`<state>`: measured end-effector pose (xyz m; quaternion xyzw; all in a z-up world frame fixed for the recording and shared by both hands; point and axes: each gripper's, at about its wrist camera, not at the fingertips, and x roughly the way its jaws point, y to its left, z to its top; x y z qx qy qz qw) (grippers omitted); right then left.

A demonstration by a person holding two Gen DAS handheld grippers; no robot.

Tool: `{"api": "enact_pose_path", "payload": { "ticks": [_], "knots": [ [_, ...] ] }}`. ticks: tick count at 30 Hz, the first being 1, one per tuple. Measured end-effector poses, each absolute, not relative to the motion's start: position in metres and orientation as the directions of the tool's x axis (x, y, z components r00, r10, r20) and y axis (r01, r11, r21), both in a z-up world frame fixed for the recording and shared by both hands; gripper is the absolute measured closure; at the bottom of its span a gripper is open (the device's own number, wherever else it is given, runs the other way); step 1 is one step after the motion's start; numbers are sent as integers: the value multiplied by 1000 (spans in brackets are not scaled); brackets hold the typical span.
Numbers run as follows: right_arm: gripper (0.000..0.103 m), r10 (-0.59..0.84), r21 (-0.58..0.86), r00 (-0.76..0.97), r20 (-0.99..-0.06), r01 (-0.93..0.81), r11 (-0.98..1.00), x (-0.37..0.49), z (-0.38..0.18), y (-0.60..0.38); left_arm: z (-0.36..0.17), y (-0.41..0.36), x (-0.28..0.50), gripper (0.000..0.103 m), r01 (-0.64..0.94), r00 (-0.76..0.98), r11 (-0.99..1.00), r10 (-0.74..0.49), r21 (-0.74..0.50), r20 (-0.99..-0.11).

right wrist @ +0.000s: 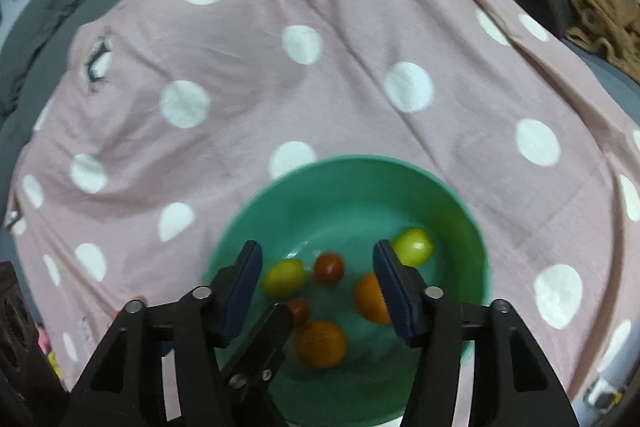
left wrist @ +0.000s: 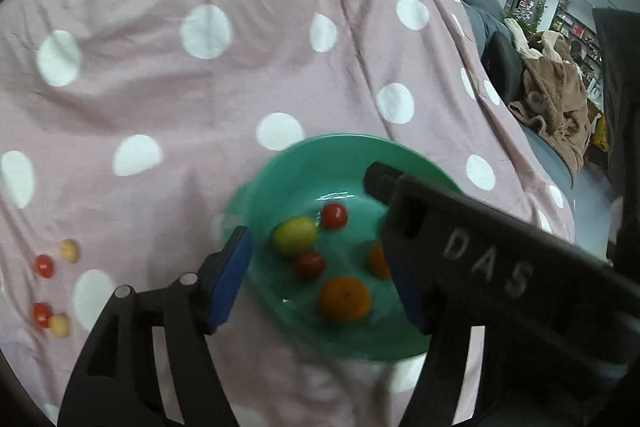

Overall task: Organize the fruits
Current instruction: 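Close the left gripper on a small yellow fruit while the right gripper grasps another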

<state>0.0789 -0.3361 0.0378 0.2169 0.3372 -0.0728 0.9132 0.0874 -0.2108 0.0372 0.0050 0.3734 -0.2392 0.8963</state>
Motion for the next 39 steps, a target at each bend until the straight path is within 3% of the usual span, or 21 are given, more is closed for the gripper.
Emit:
{"api": "enact_pose_path", "payload": {
  "ticks": [4,12,14,17,19,22,26,31,33,39],
  "knots": [
    [43,0,310,780,-626,249,917,79,47,-321,53,-162,81,35,368,636,910,-395,-189,-663],
    [43,12,215,778,-628,159,964,92,50,-279,60,-35,66,36,130,712,981,-192,-142,-676],
    [43,9,188,775,-632,142,972,94,49,-267,53,-9,65,36,73,723,983,-170,-170,-670],
    [43,7,132,772,-635,99,986,97,47,-245,39,26,66,37,9,731,952,-215,-307,-647],
    [43,19,105,772,-636,63,992,99,45,-230,30,40,71,37,-30,709,955,-188,-296,-680],
    [43,60,106,772,-632,10,994,101,42,-212,31,56,70,39,-74,750,958,-130,-276,-649],
    [43,178,176,746,-642,-83,981,106,37,-190,22,83,75,53,-95,722,930,-181,-355,-668],
    [43,339,293,671,-659,-186,938,121,23,-163,9,86,81,72,-79,680,938,-196,-337,-706],
    [51,367,316,631,-683,-198,928,131,15,-151,4,82,84,81,-63,653,932,-231,-356,-721],
    [64,442,391,500,-745,-209,896,180,-10,-117,-13,57,91,81,-36,583,951,-229,-307,-779]
  ]
}}
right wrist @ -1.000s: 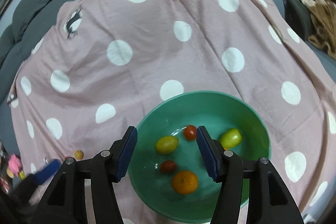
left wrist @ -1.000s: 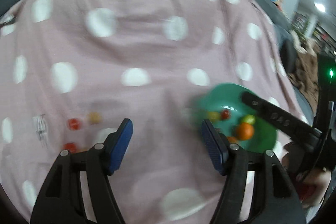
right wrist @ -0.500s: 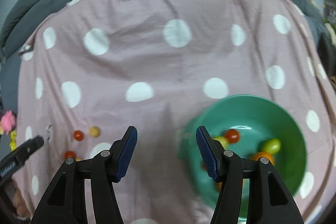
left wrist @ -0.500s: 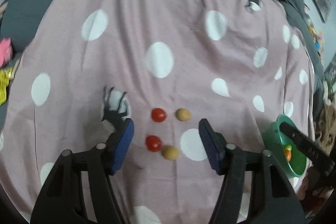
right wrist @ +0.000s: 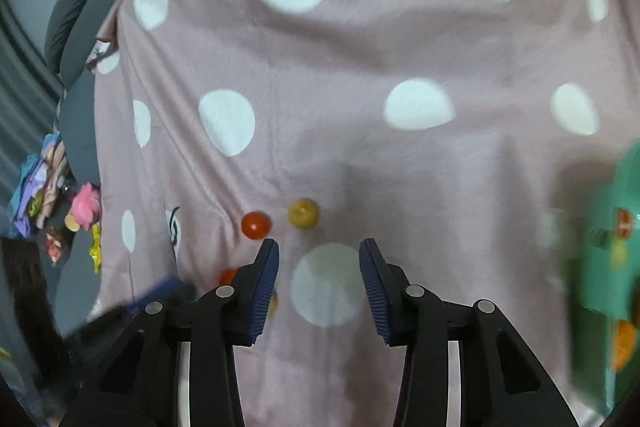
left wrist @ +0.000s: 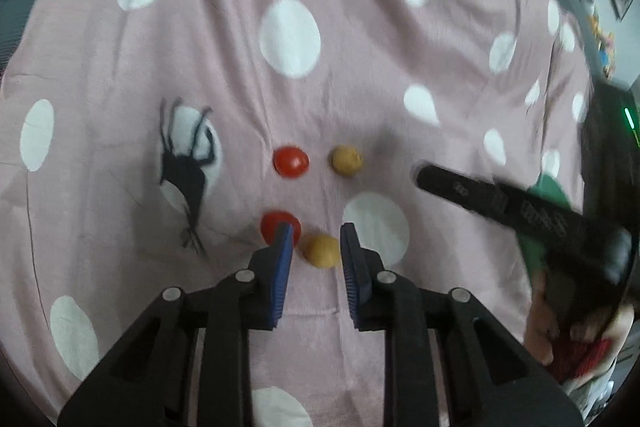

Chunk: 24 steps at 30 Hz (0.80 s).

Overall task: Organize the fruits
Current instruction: 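Close the left gripper on a small yellow fruit while the right gripper grasps another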

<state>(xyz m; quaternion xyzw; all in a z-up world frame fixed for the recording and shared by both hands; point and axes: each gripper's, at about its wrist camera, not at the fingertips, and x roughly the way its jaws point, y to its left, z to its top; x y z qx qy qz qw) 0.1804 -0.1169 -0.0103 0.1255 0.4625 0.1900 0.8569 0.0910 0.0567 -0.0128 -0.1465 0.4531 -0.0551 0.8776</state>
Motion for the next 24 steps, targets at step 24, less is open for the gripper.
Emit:
{"api": "enact_pose_path", "payload": {
  "ticks": [24],
  "knots": [
    [74,357,257,415,-837,-277,926,231,-56,-52,-60,44,124,77,-117,518,933,-235,-340,-822]
  ]
}}
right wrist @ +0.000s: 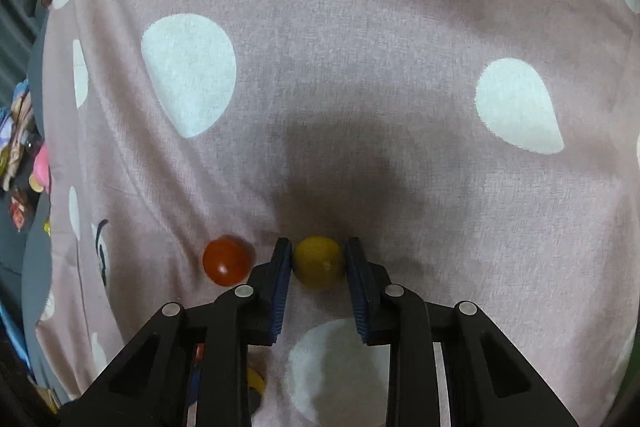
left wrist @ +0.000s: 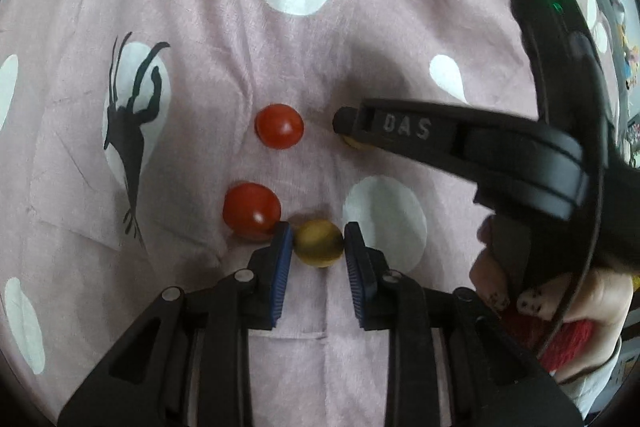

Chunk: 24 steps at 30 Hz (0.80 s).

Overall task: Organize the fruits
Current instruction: 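Close the left gripper on a small yellow fruit while the right gripper grasps another, then carry the yellow fruits in both grippers over the green bowl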

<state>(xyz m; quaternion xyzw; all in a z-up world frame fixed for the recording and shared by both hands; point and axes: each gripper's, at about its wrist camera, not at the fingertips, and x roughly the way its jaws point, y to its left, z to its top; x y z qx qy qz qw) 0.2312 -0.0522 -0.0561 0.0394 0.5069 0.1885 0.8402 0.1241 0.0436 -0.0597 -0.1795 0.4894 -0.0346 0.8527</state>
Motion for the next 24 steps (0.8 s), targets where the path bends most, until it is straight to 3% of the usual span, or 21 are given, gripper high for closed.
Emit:
{"api": "enact_pose_path", "payload": {
  "ticks": [13,24],
  "knots": [
    [74,357,295,512,-781,-201,934,164,-16,-105,-50,32,103,77,-86,562,942,-223,-324,-797],
    [74,202,212,702,-683,-74,974,101,25,-196,5,5,65,77,12,660,947,-248,-321,-709]
  ]
}}
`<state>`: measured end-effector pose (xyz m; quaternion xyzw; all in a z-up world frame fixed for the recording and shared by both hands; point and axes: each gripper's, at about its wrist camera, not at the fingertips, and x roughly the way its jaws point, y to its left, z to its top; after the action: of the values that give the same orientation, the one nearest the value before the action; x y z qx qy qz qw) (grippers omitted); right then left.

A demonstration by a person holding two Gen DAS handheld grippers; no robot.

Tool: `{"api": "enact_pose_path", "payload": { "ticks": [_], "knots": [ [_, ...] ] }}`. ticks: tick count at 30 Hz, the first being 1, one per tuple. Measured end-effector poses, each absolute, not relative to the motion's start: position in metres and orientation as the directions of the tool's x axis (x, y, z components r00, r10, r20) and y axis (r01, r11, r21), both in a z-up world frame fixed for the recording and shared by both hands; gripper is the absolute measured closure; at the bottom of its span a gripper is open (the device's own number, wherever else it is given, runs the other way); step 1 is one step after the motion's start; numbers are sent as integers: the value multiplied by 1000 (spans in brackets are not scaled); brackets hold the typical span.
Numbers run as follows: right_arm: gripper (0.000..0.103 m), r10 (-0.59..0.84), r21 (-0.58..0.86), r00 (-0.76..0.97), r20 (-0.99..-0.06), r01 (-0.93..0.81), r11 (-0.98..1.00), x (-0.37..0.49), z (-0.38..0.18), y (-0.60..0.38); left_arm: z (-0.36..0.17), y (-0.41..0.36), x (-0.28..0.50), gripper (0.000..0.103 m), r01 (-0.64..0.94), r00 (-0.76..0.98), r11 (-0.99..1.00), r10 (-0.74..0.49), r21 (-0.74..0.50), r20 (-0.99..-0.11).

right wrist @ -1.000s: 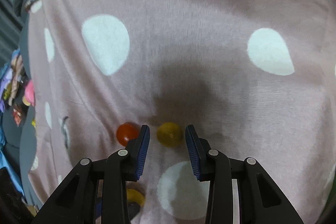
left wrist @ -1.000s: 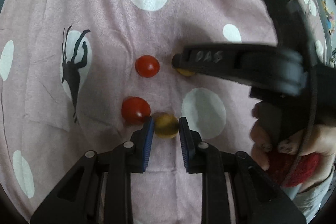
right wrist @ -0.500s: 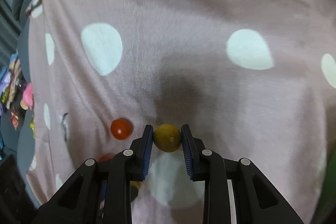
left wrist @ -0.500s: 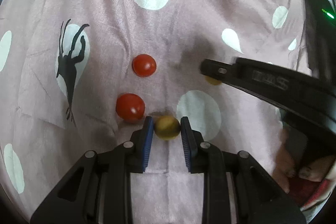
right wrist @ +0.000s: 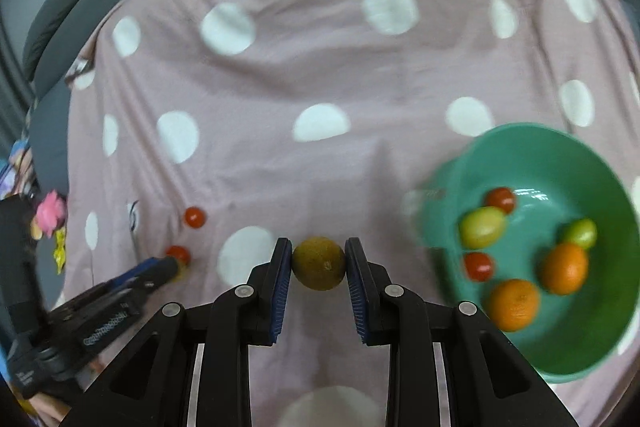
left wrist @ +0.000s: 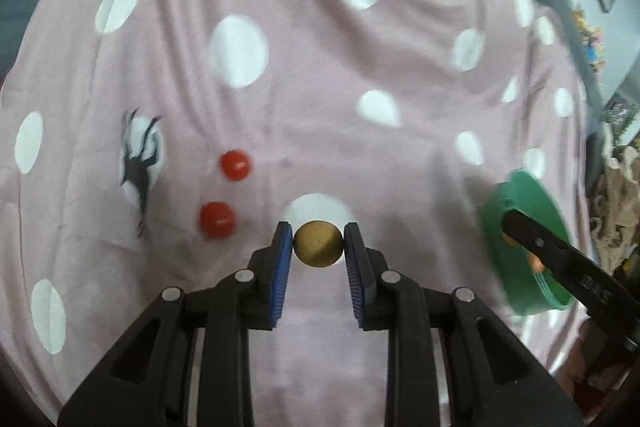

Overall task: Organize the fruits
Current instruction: 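Carry the yellow fruits in both grippers over the green bowl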

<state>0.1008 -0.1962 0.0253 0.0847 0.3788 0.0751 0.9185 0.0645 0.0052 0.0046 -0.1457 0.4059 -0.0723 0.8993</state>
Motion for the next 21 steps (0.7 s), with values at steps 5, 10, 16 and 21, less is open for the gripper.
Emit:
{"api": "enact_pose_path", "payload": {
  "ticks": [5,10,16,21],
  "knots": [
    [74,161,242,750,-642,-1,970,86,36,-232,34,-31,58,77,69,711,961,-235,-266,-663],
    [74,110,255,784,-611,63,965,74,46,-264,55,-75,59,77,143,729,956,-277,-257,-626],
    [74,-10,224,796,-606,182,958,62,50,-299,66,-126,66,77,235,714,941,-337,-244,-613],
    [74,-33,269,797,-603,242,932,51,47,-333,67,-153,65,77,281,702,933,-359,-224,-615]
  ]
}}
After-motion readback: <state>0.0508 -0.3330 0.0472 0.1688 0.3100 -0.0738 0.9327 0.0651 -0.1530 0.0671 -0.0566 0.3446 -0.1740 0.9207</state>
